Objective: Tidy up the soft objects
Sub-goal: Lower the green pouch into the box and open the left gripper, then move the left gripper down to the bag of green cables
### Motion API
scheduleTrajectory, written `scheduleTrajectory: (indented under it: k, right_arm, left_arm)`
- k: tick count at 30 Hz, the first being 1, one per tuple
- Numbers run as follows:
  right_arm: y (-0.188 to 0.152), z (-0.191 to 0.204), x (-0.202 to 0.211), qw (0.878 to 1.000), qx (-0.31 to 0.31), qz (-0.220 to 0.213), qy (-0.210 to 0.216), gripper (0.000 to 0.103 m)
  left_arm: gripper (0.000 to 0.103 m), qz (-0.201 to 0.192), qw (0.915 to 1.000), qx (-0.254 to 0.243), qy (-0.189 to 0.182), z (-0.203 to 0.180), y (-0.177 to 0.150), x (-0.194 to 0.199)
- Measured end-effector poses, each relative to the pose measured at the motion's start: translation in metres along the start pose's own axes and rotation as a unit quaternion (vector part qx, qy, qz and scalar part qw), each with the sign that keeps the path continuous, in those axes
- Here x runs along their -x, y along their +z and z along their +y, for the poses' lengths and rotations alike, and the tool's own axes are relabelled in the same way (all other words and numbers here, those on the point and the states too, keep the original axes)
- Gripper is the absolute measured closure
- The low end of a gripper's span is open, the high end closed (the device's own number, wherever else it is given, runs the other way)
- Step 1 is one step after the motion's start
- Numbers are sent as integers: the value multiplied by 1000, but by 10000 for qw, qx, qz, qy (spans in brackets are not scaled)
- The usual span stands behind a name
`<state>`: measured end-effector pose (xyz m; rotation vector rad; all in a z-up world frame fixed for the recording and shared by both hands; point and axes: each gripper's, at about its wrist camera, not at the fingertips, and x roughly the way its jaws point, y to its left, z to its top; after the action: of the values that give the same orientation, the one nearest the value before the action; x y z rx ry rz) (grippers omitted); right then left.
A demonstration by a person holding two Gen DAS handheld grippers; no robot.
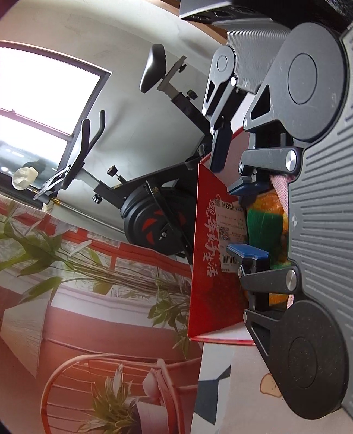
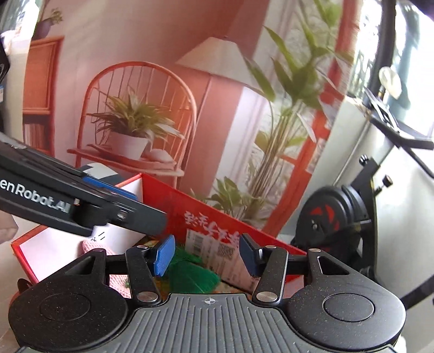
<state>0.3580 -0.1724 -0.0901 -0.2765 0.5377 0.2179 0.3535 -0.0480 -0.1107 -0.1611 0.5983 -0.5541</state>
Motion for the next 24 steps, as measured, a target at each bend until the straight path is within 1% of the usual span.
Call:
scheduleTrajectory:
  k: [5, 11, 18, 24]
  right_arm:
    - [-13, -12, 17, 9997, -250, -55, 29, 55]
    - [-32, -9, 52, 9990, -426, -142, 86, 54]
    - [-55, -14, 99, 9948, -968, -285, 144, 54]
    - [-86, -12, 135, 9912, -1243, -461, 54, 54]
  left_arm:
    - [62, 35, 9997, -172, 173, -4, -4, 18]
    - [61, 48, 9987, -398, 311, -15, -19, 52]
    - [61, 86, 9992, -309, 235, -28, -44, 80]
    - [61, 215, 9995, -156, 144, -39, -71, 87]
